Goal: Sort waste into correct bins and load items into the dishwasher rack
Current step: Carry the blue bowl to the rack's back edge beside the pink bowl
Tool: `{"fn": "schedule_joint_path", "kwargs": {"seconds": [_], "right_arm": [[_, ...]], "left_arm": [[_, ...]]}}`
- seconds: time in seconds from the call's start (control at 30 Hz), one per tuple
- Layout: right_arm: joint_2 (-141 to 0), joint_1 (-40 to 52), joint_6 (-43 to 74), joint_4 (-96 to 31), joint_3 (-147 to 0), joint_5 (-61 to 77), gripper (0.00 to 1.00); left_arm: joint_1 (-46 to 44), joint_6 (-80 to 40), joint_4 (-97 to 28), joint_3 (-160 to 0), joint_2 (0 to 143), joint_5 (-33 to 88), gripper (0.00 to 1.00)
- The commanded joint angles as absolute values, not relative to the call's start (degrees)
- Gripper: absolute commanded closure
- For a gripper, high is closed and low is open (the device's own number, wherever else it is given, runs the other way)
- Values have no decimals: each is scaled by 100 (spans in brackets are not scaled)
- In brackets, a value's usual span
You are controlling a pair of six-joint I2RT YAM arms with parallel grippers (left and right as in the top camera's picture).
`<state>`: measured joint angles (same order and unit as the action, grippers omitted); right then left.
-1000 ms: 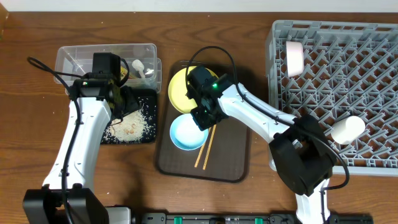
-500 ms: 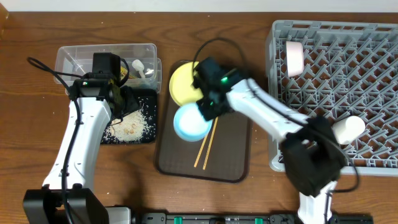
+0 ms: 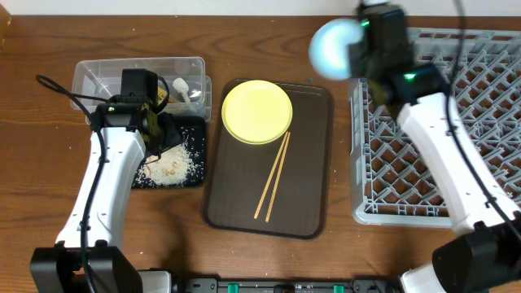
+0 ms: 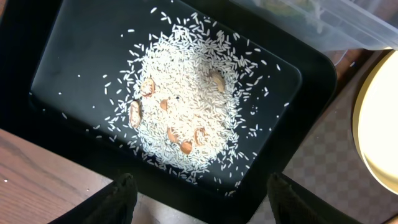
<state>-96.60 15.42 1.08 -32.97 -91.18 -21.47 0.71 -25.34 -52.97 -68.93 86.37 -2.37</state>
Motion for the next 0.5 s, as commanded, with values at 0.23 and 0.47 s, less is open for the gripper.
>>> {"fn": "schedule_joint_path", "kwargs": {"seconds": [0.23,0.47], "right_arm": [[-9852,530,-1350,-2305,-9185,-4838,99],[-10536,99,-1400,-2292,-9185,-5861,99]], "left_arm": [[95,-2563,-5330,-6884,8615,-349,29],[95,-2563,-5330,-6884,8615,-349,29]]}}
